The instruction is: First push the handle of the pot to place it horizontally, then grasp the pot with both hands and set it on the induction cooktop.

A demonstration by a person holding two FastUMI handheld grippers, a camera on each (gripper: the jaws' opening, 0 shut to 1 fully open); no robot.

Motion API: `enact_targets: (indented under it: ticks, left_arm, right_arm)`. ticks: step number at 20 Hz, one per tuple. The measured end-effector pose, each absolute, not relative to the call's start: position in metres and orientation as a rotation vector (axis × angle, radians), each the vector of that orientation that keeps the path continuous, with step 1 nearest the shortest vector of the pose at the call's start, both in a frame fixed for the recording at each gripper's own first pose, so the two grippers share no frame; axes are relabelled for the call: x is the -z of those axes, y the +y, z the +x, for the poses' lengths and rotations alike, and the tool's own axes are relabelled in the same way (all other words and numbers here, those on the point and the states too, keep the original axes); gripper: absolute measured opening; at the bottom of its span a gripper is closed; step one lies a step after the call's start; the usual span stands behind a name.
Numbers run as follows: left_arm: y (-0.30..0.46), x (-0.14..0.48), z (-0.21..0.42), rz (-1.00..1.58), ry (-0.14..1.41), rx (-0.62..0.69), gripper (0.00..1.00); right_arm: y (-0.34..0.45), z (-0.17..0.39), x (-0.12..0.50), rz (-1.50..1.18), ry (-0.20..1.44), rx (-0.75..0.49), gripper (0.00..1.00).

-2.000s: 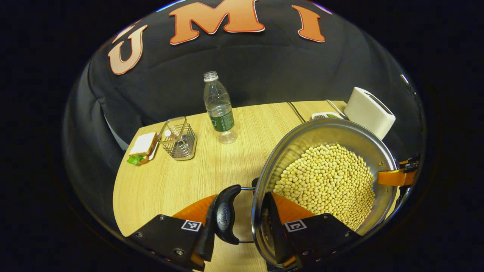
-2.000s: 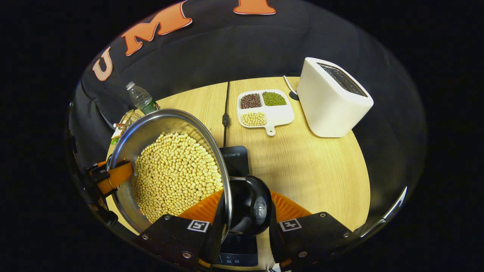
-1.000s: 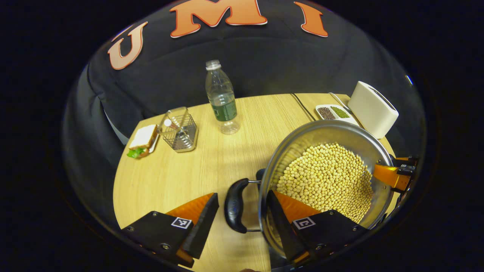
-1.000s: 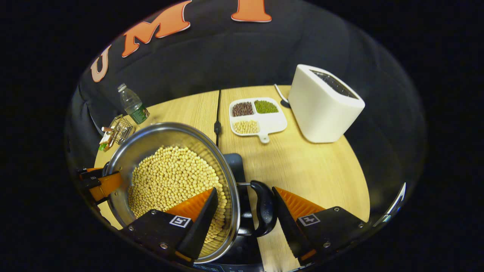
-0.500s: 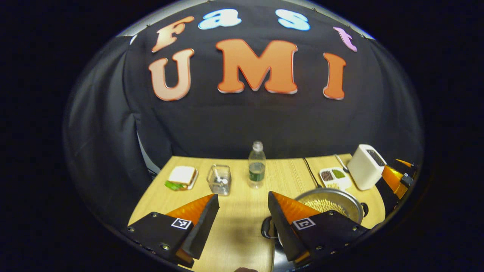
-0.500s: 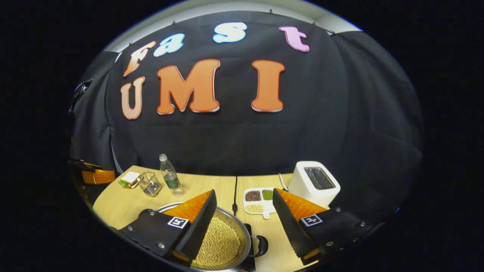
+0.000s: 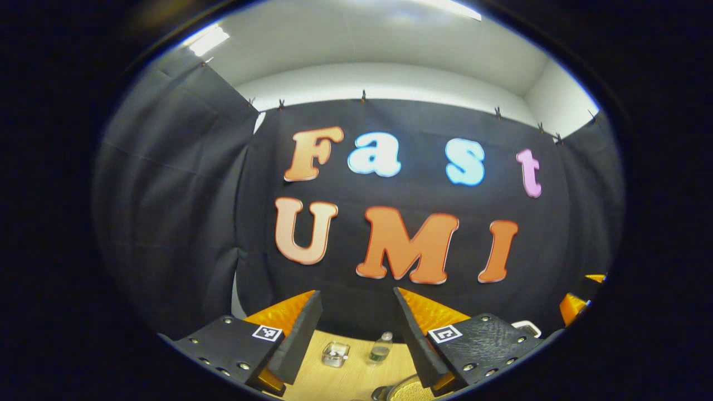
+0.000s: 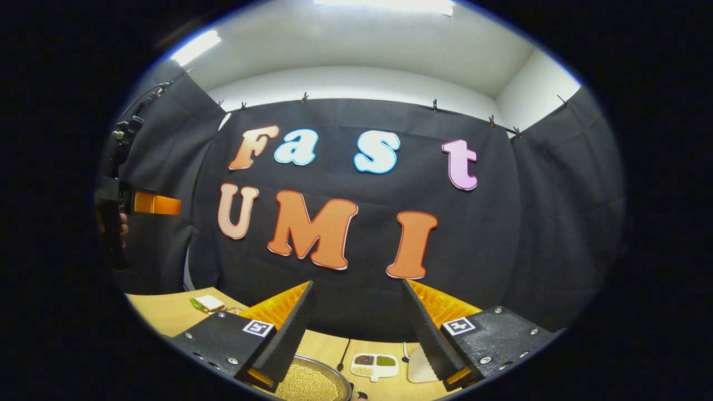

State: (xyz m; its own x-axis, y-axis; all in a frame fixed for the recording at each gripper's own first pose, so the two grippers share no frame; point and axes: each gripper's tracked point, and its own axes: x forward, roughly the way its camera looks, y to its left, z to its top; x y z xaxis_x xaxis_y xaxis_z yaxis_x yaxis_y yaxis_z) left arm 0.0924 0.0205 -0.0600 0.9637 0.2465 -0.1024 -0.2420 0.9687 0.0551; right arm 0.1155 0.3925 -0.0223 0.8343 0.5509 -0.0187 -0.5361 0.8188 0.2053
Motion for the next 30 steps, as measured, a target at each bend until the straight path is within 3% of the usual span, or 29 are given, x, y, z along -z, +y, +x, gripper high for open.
enact_targets:
  ticks: [7, 30]
  left_arm:
    - [0.025, 0.012, 0.089, 0.066, -0.051, -0.295, 0.77]
    - [0.008, 0.014, 0.086, 0.160, -0.021, -0.290, 0.79]
  right_arm:
    - [0.363, 0.100, -0.046, 0.219, -0.036, -0.623, 0.96]
    - [0.362, 0.116, -0.016, 0.225, -0.003, -0.637, 0.95]
